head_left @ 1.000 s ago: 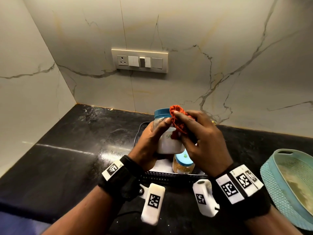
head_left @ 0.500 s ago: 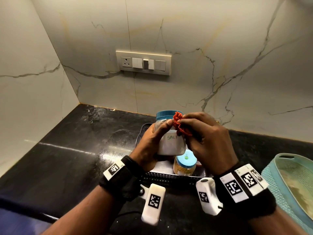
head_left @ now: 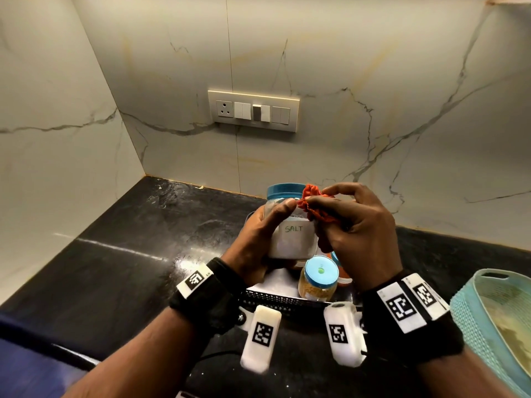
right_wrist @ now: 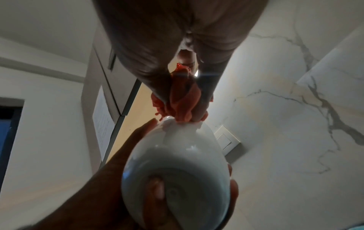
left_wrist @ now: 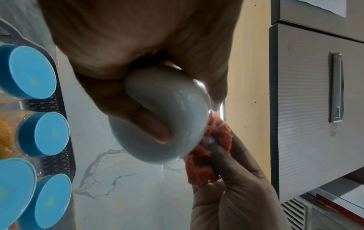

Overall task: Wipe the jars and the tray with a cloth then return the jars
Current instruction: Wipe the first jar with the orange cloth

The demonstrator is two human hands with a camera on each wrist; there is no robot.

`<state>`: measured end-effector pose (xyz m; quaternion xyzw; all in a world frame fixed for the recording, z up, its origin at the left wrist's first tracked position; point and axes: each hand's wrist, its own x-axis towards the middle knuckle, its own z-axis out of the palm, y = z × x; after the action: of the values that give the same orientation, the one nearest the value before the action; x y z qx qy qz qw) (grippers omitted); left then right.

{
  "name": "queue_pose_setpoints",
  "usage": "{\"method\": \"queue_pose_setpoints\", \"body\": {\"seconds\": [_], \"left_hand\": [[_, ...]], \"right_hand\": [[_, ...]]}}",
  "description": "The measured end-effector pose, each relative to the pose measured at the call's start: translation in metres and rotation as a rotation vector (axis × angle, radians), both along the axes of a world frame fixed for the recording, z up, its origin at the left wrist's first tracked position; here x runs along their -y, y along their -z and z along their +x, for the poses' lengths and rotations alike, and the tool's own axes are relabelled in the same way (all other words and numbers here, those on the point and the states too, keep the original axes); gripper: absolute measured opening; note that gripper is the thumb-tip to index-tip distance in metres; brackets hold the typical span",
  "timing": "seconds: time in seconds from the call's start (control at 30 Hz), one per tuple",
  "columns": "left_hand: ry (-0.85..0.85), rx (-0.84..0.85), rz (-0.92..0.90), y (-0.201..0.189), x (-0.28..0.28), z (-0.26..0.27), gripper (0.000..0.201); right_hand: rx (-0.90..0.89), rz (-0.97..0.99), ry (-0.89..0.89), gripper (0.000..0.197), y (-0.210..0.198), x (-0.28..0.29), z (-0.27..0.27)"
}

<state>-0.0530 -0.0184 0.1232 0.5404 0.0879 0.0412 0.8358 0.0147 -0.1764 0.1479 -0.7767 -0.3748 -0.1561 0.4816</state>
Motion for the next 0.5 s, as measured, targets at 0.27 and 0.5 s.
{"method": "queue_pose_setpoints", "body": {"seconds": [0.27,0.5], "left_hand": [[0.040,-0.021,-0.077,0.002,0.000,-0.002,0.034],[0.033,-0.012,-0.090,0.003,-0.002,-0.002,0.029]], "right_hand": [[-0.161,0.039,-0.054,0.045,-0.001,0.000,-0.003],[0.162,-0.252,-0.052,0.061,0.006,0.005,-0.006]]}}
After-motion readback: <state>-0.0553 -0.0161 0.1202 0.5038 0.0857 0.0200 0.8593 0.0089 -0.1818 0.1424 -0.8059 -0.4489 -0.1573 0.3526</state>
